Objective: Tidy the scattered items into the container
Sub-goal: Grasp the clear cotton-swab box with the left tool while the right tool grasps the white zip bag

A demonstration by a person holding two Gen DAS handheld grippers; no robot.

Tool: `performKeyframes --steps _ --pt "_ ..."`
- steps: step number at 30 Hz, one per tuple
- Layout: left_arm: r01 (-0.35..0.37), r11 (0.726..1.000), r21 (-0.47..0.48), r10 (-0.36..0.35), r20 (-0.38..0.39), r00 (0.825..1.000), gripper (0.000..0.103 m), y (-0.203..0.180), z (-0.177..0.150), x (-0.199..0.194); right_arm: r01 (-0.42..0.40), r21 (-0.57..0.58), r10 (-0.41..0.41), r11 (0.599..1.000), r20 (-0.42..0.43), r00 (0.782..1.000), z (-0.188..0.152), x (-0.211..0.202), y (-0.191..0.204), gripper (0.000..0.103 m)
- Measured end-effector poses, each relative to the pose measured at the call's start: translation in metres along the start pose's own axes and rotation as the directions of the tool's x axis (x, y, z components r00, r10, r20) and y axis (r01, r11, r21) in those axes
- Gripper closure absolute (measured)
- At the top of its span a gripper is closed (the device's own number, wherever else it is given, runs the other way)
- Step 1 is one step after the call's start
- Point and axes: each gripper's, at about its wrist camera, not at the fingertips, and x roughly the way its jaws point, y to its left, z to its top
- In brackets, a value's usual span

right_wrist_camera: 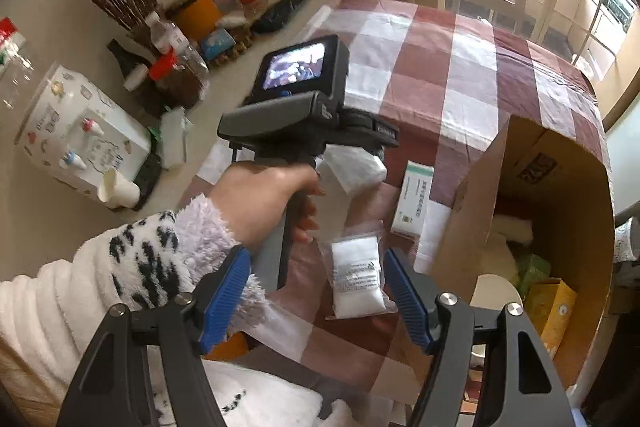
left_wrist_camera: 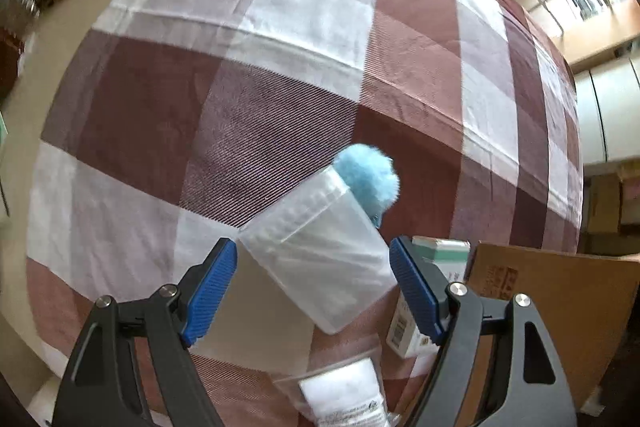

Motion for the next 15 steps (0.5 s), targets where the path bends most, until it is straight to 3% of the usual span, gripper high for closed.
performKeyframes --steps 6,15 --pt "0.056 0.998 -0.042 -0.056 -0.006 0.998 0.016 0.006 0.0 0.017 -0.029 0.074 0.031 0.997 -0.025 0.999 -0.002 0.013 -0.014 0.032" --pt "-0.001 0.994 0.109 0.004 -0.031 0.999 0.016 0.005 0.003 0.026 -0.042 0.064 0.048 0.997 -0.094 0.994 0.003 0.046 -0.006 0.032"
